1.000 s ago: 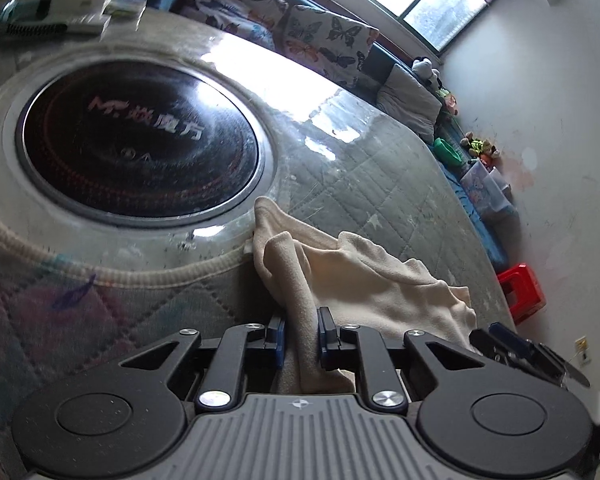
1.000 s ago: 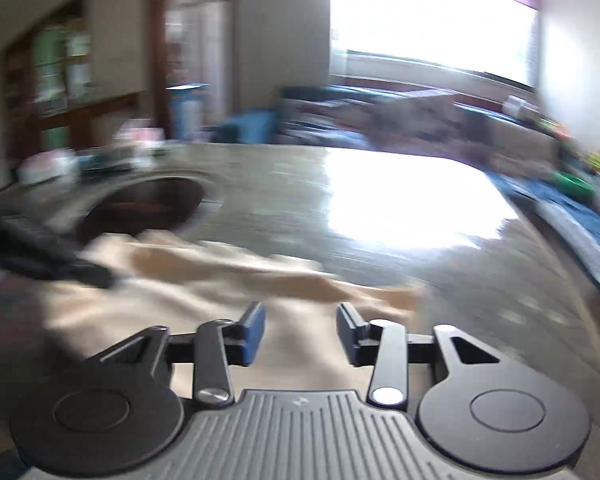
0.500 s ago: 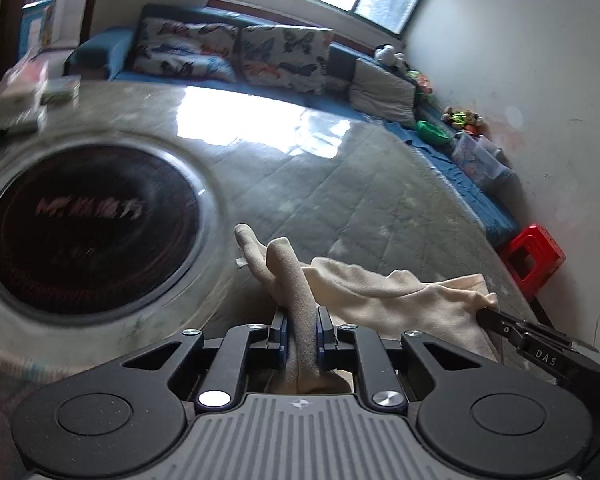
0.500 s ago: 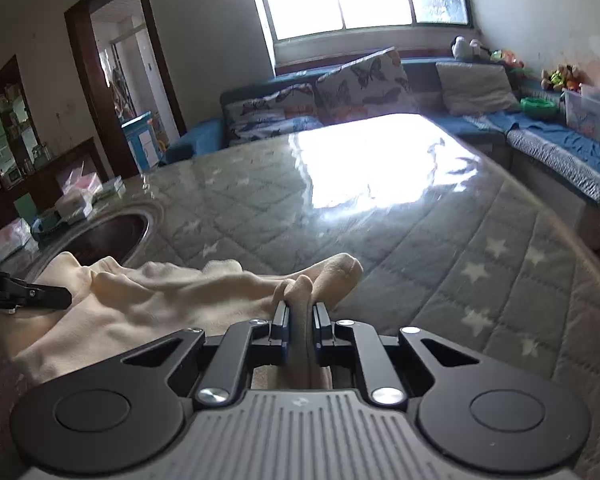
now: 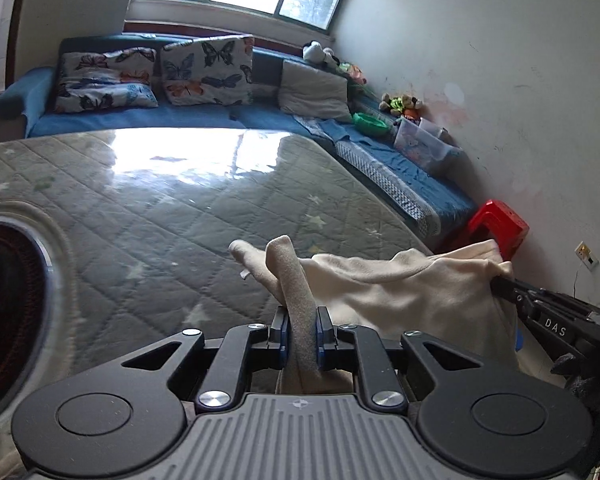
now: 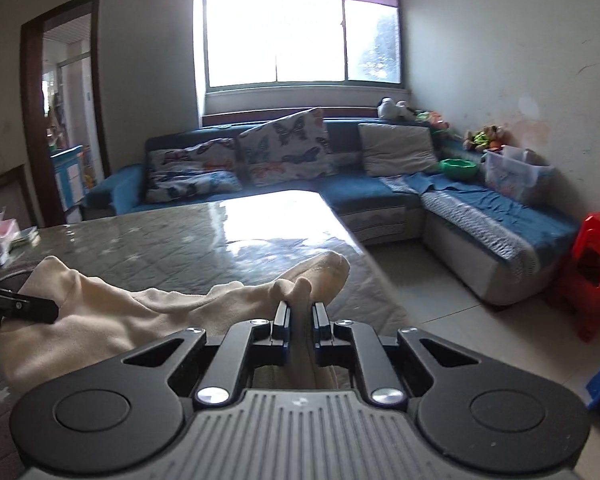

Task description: Fold clothes

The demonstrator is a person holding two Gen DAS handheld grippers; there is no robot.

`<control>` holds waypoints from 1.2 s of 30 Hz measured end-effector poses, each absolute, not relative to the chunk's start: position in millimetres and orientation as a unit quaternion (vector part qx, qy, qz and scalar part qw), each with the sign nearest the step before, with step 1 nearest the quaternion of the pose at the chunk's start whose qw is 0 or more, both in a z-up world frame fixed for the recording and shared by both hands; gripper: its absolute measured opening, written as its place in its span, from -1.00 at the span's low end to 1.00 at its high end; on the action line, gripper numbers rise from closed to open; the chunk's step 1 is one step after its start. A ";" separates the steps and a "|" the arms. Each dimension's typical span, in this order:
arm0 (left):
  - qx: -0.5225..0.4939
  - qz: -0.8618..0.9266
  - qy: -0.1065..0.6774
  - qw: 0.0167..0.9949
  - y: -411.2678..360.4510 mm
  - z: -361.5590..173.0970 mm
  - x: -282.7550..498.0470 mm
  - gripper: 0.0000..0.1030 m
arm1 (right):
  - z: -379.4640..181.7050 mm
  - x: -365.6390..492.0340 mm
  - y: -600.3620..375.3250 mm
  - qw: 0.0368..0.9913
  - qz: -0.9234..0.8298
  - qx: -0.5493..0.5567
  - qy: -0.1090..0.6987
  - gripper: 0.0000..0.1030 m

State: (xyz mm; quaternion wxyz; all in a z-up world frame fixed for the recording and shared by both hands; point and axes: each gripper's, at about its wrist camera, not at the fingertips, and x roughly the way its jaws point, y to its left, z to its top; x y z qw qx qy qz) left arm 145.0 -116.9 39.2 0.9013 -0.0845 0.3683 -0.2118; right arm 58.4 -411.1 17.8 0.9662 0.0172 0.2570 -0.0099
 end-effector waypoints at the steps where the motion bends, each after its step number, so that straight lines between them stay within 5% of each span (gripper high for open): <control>1: -0.080 -0.214 0.372 0.900 -124.5 35.4 148.9 -0.72 | 16.1 61.0 -415.2 0.965 -0.019 0.015 0.259 -0.82; 11: -0.001 -0.185 0.399 0.898 -154.5 3.5 158.1 -0.51 | -16.3 85.5 -441.3 0.947 -0.095 0.006 0.307 -0.78; 16: 0.026 -0.163 0.382 0.909 -154.0 10.8 153.9 0.02 | -15.1 73.6 -434.1 0.952 -0.081 0.022 0.293 -0.68; 20: 0.056 -0.161 0.371 0.913 -162.2 14.3 142.8 0.28 | -14.4 57.8 -415.1 0.956 -0.039 0.030 0.289 -0.16; 31: 0.113 -0.150 0.360 0.914 -176.7 -1.8 118.8 0.45 | -30.8 21.5 -373.9 0.956 -0.007 -0.007 0.294 0.26; 33: 0.109 -0.146 0.358 0.916 -173.9 1.0 114.5 0.60 | -26.1 17.0 -373.4 0.957 -0.009 -0.003 0.288 0.61; 36: 0.102 -0.141 0.355 0.919 -169.5 3.7 106.9 0.74 | -23.0 9.5 -372.6 0.958 -0.007 -0.002 0.285 0.74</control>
